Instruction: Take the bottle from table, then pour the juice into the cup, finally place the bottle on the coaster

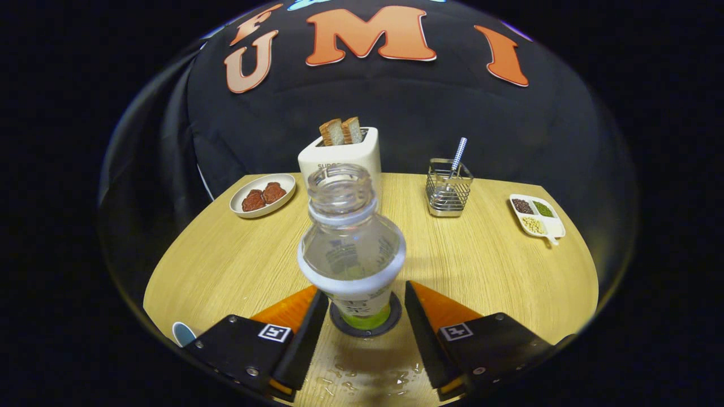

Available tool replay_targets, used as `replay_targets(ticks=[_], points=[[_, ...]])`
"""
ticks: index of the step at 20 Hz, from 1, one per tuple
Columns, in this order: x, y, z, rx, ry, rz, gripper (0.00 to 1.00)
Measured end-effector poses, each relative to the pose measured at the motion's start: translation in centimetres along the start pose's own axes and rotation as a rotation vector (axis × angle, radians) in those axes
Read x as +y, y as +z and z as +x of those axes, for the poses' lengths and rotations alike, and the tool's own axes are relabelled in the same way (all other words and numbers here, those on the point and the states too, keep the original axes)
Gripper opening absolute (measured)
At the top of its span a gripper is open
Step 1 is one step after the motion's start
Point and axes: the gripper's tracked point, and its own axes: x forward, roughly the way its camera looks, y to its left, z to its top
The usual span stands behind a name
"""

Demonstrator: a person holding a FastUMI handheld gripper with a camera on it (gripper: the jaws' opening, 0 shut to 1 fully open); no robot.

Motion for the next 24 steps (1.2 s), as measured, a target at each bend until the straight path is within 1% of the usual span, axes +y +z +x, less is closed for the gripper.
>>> replay_targets(ticks=[1, 2, 4, 7, 10, 13, 16, 19, 22, 24], points=[[0.2, 0.3, -0.9, -0.009, 0.002, 0.026, 0.85], [0.2, 0.9, -2.2, -0.017, 0.006, 0.052, 0.93], [-0.2, 2.4, -5.5, -0.056, 0.006, 0.088, 0.98], [-2.8, 5.2, -11.7, -0.138, -0.059, 0.092, 0.97], [-5.2, 9.9, -19.0, -0.250, -0.091, 0.081, 0.97], [-8.1, 13.3, -26.1, -0.353, -0.163, 0.057, 0.97], [-9.8, 14.1, -31.7, -0.412, -0.214, 0.062, 0.97], [-11.8, 14.0, -36.5, -0.457, -0.272, 0.076, 0.97], [-13.4, 13.4, -39.9, -0.492, -0.318, 0.083, 0.97], [-14.5, 13.0, -41.3, -0.509, -0.353, 0.077, 0.97]])
